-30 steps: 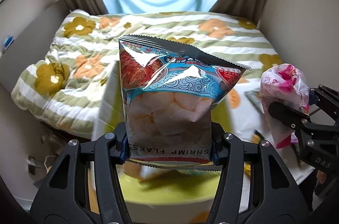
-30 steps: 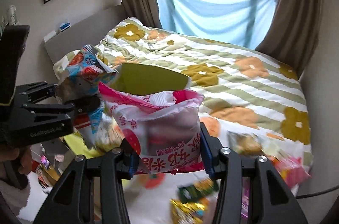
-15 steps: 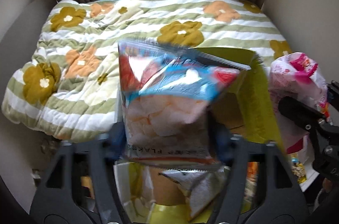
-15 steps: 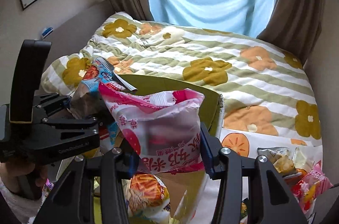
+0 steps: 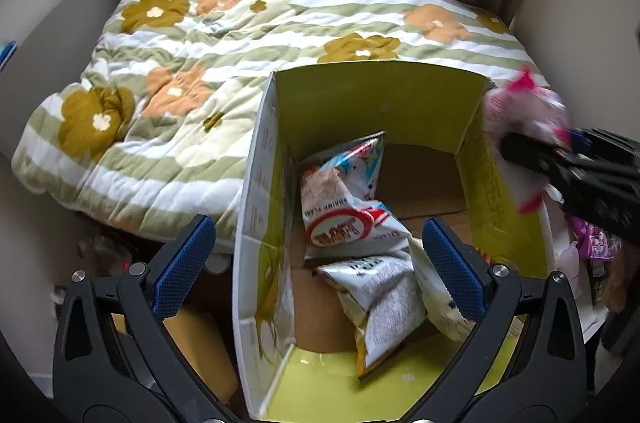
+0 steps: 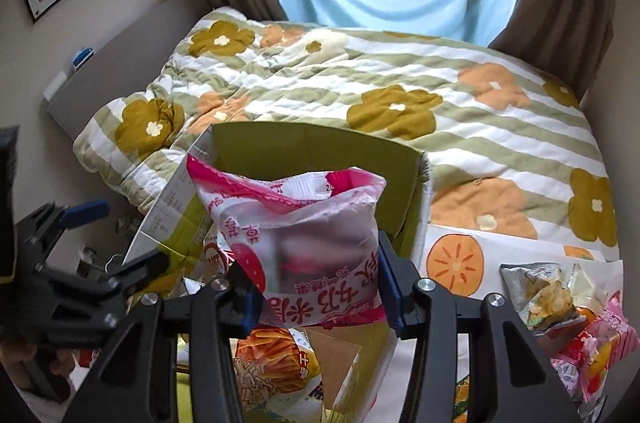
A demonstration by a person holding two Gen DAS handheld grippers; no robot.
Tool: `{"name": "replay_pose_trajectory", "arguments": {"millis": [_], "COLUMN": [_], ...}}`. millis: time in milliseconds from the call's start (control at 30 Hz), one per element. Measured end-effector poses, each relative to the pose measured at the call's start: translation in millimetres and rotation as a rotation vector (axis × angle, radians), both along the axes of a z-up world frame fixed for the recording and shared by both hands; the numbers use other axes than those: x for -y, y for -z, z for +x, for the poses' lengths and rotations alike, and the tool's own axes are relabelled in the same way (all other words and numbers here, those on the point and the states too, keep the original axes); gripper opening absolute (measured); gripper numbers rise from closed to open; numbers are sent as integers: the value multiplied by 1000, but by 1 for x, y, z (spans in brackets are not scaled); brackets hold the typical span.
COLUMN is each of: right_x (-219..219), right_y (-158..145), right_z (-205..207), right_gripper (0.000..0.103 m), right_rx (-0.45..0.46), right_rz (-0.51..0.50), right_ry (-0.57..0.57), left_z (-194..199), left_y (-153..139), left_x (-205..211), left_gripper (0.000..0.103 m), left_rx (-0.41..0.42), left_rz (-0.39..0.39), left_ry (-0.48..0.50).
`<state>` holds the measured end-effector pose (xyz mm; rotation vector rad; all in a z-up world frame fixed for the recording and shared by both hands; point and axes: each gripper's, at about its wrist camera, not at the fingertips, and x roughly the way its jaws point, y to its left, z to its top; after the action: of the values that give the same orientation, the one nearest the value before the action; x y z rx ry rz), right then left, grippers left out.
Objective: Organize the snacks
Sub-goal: 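Open both tools to drop the bags into the box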
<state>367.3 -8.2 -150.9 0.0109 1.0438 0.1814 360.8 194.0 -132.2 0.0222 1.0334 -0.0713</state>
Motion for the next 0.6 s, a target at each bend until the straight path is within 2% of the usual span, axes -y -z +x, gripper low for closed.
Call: {"name": "replay_pose_trajectory", "arguments": {"millis": [367,400,467,500,533,600], "right_x": [-9,-9,-8,-7,-7,-6], "right_y": [31,32,34,33,31,30], "right_z": [31,32,31,30,28,24], "right_gripper": [46,51,78,97,100,100], "right_rx": [-66,-73,-71,-59,-47,-40], "right_rz": [41,54,79,83,90,88], "right_ry": [-25,-25,-19,-16,-21,-23], "left_z": [-4,-3,-3,-3,-2,-4], "left_y": [6,6,7,7,9,12], "left_x": [0,0,0,0,0,0], "left_gripper": [102,102,102,102,102,102], "left_rx": [-5,-8,-11,-16,-22,-32], "left_rz": [17,15,8,10,12,16], "left_ry": [-31,-33,-39,-41,-44,-54]}}
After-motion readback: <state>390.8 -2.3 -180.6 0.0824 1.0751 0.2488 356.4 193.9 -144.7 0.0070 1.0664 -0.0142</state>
